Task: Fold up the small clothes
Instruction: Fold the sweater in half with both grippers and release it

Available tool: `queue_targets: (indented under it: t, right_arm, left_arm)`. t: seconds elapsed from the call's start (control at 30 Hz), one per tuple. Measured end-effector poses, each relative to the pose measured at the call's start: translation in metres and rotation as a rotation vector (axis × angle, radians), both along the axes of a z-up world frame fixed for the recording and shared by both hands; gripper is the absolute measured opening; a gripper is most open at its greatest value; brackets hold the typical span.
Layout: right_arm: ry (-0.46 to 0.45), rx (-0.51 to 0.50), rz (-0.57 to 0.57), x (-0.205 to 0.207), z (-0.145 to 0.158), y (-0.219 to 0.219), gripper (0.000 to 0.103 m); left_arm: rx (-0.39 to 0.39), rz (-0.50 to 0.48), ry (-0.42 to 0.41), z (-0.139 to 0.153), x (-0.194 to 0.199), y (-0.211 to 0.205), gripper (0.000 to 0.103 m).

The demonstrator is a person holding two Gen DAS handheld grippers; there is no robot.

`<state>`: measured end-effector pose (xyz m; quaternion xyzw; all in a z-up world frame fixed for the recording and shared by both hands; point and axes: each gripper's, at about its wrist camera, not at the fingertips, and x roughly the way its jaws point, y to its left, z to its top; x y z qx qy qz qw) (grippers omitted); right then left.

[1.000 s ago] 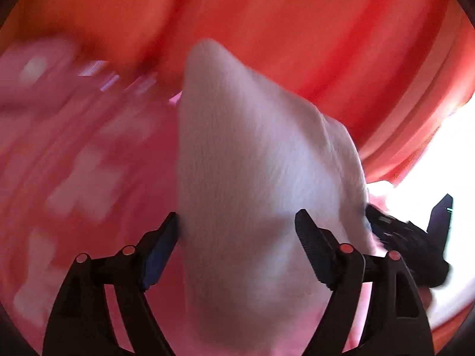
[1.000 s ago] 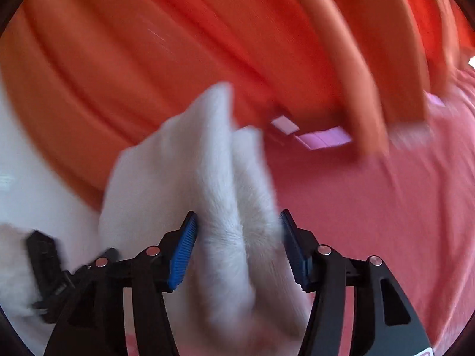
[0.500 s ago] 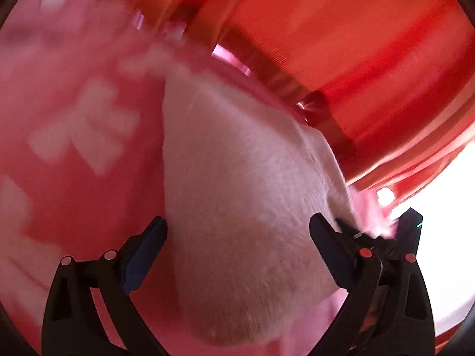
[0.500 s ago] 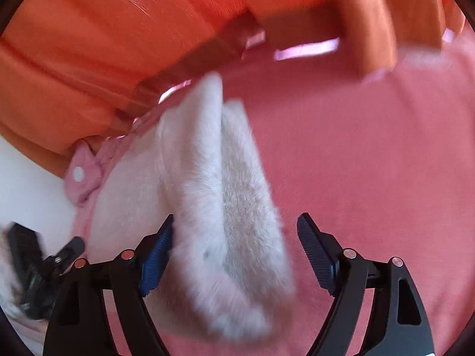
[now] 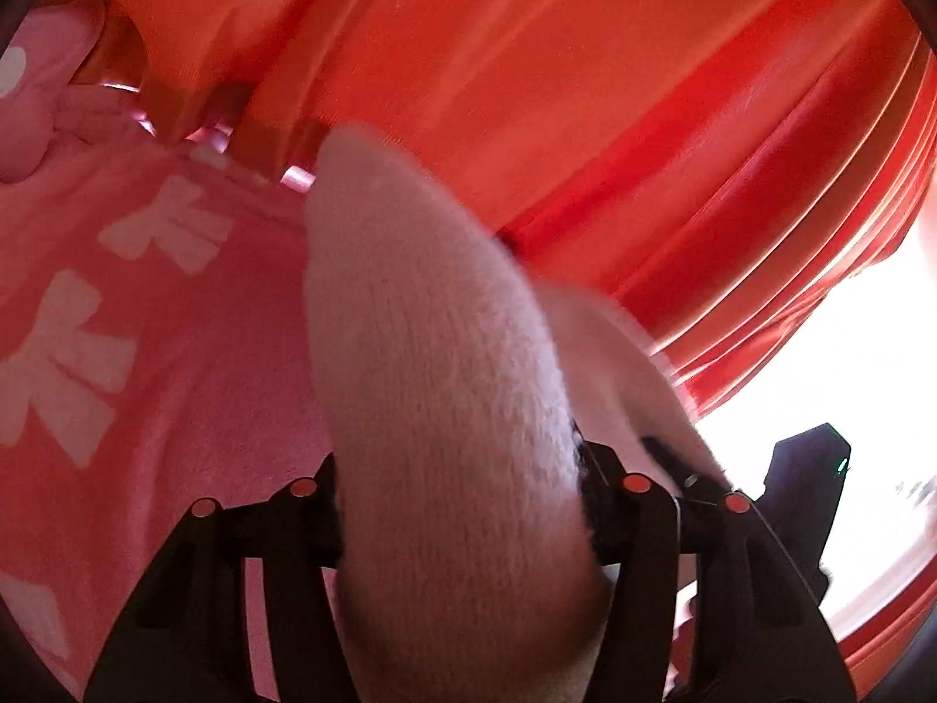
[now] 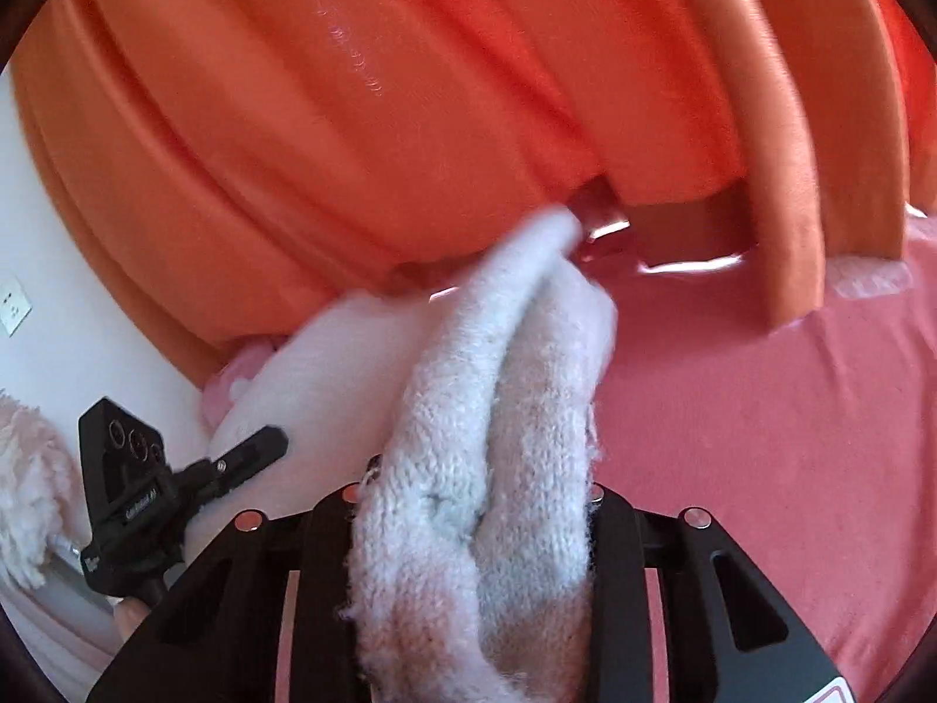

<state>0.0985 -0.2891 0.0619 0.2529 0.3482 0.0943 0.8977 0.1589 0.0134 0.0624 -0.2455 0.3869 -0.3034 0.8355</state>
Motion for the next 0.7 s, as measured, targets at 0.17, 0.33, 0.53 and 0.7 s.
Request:
queue_targets:
  t: [0.17,0.33,0.53,0.7]
  right_arm:
    - [0.22,0.022,-0.023,0.013,-0.047,-0.012,0.037]
    - [0.036,-0.214,-0.089,-0.035,0.018,0.001,0.037]
    - [0.295,-0.38,0.033,-0.017,-0.045,0.027,0.024]
    - [0.135,-0.378,-0.009,-0.043,0.0,0.031,0.019]
  left_arm:
    - [0.173,0.072,0.118,-0.039,-0.001,-0.011,0.059]
    - [0.371,0.116,-0.04,0.009,-0.039,-0.017,0.059]
    - [0.646,0.07,-0.092,-0.012,-0.063,-0.048,0.061]
    - [0.608,0.11,-0.098,0.001,-0.072,-0.033,0.059]
